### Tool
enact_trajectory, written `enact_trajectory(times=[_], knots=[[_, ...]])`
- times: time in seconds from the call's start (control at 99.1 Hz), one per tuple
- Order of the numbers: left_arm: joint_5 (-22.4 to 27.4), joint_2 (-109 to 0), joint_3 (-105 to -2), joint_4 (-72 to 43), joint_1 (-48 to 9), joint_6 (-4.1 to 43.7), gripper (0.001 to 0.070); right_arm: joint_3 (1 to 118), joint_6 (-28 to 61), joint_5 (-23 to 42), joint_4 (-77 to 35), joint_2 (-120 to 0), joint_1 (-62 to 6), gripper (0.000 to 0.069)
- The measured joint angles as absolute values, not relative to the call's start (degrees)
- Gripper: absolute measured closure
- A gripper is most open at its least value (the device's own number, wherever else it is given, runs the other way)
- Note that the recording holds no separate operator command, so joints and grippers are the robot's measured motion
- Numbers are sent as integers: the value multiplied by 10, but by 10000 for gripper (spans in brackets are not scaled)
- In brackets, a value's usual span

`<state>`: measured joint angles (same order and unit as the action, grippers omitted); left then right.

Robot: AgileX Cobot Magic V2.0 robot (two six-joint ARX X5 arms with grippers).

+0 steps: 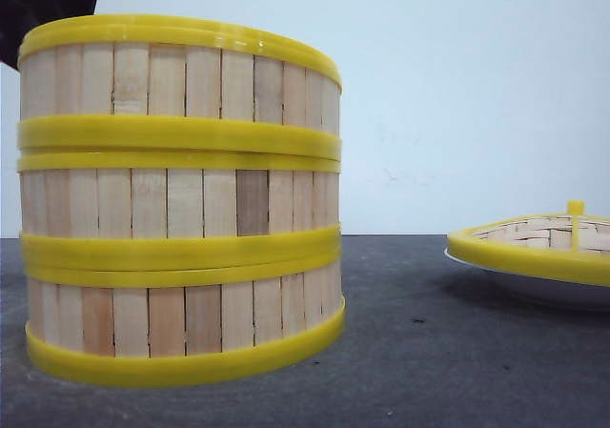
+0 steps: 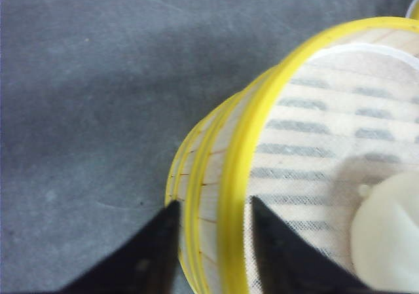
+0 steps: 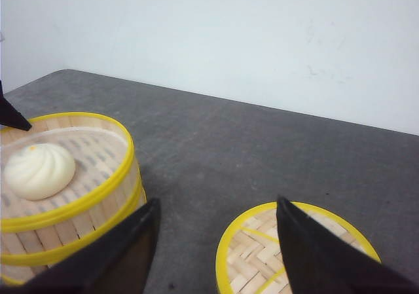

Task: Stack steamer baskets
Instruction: 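Open the left gripper, withdraw it, and move the right gripper over the lid, then lower the right gripper and grasp the woven lid at its center hub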

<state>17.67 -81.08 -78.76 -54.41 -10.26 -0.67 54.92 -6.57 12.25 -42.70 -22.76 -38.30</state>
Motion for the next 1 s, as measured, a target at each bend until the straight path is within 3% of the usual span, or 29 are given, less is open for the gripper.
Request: enact_trajectory(times=[0.242, 0.434, 0.625, 0.827, 0.999], knots=[[177, -777, -788, -522, -90, -6, 439, 549, -81, 127, -446, -274, -383, 242], [176, -695, -788, -465, -81, 3, 439, 549, -102, 187, -469, -345, -382, 230], [175, -615, -788, -419, -81, 9, 439, 549, -123, 190, -470, -425, -357, 230], [175, -557, -777, -406, -82, 9, 439, 549, -135, 126, -462, -503, -283, 230], [175, -489, -664, -354, -82, 9, 439, 549, -136, 36, -430, -570, -182, 230]])
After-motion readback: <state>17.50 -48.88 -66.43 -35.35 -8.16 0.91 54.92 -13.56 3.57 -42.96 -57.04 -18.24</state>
